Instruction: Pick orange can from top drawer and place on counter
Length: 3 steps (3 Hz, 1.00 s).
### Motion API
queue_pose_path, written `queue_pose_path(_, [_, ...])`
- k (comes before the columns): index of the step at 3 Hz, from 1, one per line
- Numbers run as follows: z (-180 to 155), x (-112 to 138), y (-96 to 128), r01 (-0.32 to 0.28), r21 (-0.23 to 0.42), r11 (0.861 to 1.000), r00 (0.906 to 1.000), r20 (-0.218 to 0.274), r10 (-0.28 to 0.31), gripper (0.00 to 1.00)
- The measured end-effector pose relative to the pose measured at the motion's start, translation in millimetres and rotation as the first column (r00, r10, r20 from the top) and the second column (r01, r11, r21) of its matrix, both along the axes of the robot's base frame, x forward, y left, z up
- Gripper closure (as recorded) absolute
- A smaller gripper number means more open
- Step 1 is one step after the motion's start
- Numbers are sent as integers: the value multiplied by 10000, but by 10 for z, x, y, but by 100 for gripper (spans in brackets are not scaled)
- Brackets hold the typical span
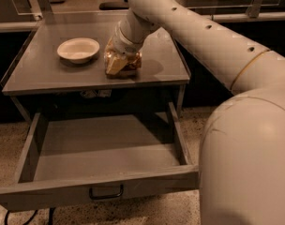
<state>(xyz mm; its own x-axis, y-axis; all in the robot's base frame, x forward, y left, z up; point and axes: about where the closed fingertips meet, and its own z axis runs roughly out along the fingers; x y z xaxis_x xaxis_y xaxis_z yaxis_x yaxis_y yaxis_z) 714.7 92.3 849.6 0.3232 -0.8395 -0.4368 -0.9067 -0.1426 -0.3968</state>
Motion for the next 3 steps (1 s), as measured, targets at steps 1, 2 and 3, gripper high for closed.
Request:
queue_pose_path(1, [-3,0,1,-2,-1,10000,10000,-4,2,81])
queue_pose_path(2, [-3,0,1,-2,-1,10000,10000,-5,2,58])
queue_pose_path(3, [-4,0,1,-2,-2,10000,10000,-5,2,34])
